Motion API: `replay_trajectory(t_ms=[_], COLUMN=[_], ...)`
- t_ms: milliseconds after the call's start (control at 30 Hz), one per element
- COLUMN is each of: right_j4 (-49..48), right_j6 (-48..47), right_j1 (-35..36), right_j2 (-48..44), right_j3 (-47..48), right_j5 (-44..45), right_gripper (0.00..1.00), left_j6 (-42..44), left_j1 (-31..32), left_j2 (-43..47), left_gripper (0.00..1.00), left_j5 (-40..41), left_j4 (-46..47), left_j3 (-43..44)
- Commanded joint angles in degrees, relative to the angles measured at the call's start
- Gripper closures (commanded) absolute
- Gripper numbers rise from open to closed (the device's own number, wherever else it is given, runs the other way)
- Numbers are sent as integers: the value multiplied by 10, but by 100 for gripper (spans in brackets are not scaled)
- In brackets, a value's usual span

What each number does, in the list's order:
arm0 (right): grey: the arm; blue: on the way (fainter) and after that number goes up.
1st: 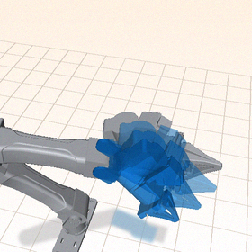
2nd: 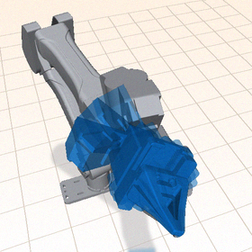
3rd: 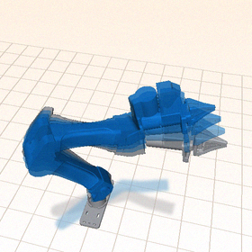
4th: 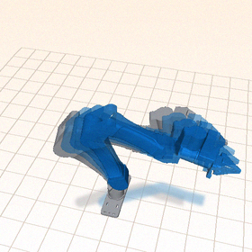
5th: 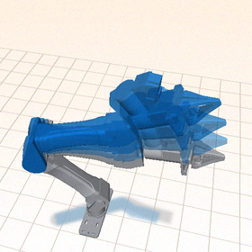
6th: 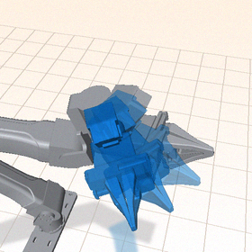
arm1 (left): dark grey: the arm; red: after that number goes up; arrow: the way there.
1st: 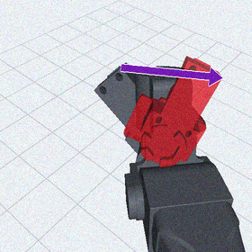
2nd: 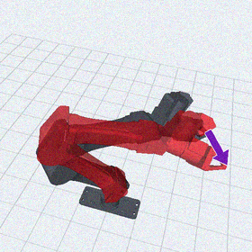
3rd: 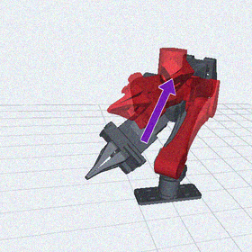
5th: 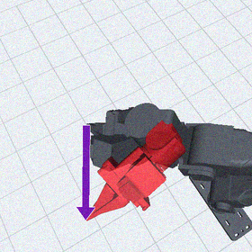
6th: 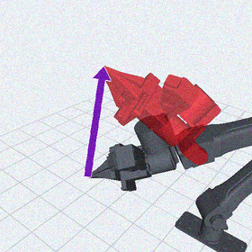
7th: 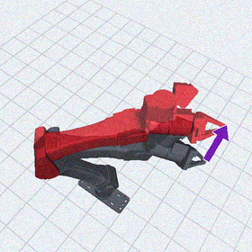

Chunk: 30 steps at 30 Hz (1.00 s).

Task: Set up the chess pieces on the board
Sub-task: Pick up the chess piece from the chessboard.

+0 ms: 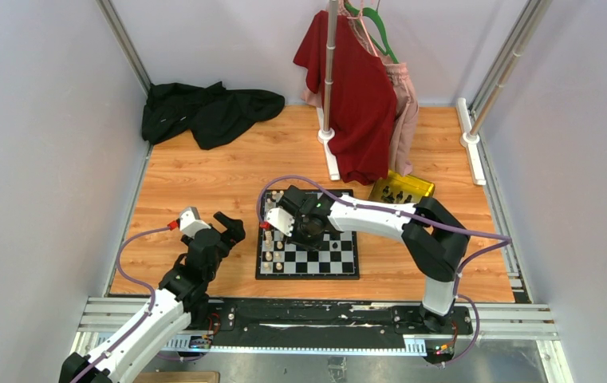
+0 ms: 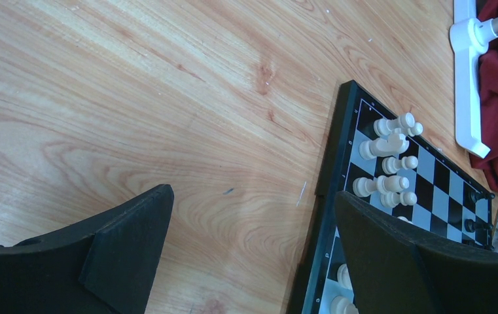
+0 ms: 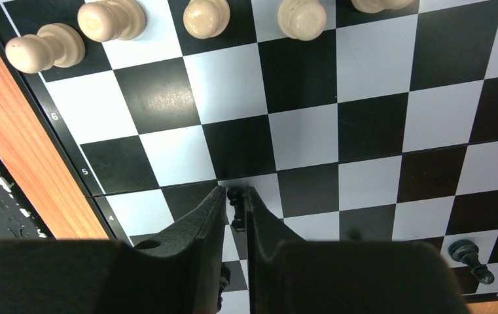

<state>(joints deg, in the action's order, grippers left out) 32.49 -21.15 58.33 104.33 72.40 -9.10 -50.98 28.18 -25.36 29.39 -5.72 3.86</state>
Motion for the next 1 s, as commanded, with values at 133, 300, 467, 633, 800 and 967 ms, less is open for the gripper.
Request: replay_trajectory(t_ms=[133,300,467,633,800,967], right_j4=[-4,-7,-8,-8,-8,-18], right_j6=[-4,-1,2,4,7,15], right_j1=[-12,-14,-15,-15,-15,-15], right_j2=[10,10,10,10,6,-9], right_j3=[-14,-19,-22,-23,-23,-28], right_j5=[-18,-19,-17,-11,-7,-5], right_gripper=[83,87,93,98,100,100], left_j6=[2,2,1,0,1,2], left_j1=[-4,-4,-4,-4,-4,-4], left_j2=[-1,-1,0,2,2,-1], left_gripper=[0,0,0,0,0,0], left_j5=[10,11,10,10,9,10], left_j4=[13,11,11,9,9,10], left_j3=[1,1,1,1,1,1])
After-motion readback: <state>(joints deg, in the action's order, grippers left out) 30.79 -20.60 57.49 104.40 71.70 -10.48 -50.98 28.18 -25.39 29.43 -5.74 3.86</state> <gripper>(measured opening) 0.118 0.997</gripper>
